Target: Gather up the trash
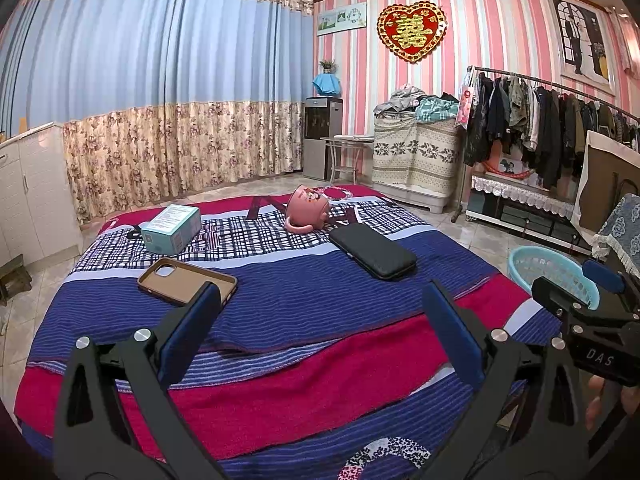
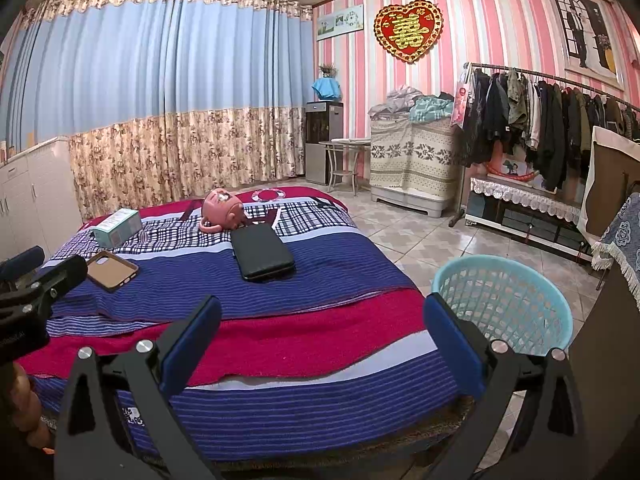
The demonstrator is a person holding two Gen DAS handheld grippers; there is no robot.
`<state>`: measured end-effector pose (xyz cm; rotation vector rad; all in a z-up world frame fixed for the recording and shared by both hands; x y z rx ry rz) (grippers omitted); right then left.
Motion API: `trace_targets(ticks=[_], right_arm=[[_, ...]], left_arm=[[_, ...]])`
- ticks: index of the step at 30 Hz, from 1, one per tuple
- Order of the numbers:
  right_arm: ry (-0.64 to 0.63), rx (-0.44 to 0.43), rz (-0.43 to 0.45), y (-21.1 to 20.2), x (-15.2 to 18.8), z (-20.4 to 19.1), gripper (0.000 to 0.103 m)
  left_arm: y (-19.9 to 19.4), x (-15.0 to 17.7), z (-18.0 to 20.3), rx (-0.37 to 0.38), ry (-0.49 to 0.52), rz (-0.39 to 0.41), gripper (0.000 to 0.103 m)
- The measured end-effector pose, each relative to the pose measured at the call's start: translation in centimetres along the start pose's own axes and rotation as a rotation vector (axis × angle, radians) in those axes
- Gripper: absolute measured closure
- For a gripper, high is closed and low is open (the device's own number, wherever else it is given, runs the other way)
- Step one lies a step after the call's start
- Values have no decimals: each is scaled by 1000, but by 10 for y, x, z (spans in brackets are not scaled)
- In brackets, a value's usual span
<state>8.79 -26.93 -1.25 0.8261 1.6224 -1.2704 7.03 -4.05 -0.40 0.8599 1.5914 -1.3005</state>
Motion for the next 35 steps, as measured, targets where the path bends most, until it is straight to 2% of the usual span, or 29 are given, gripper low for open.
trace_targets(ticks=[35], right_arm=[[3,-2,2,1,1,0,5]], left_arm=[[6,-1,-6,13,-2,-8,5]])
Point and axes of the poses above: each gripper's, at about its wrist camera, not at the fingertips, and y roughly the way its jaws point, z to its right, x to its underside, the point moved 2 cm from there along y, roughly the way its jaws point, and after that the axes turned 14 degrees about -x, right-handed, at the moved point
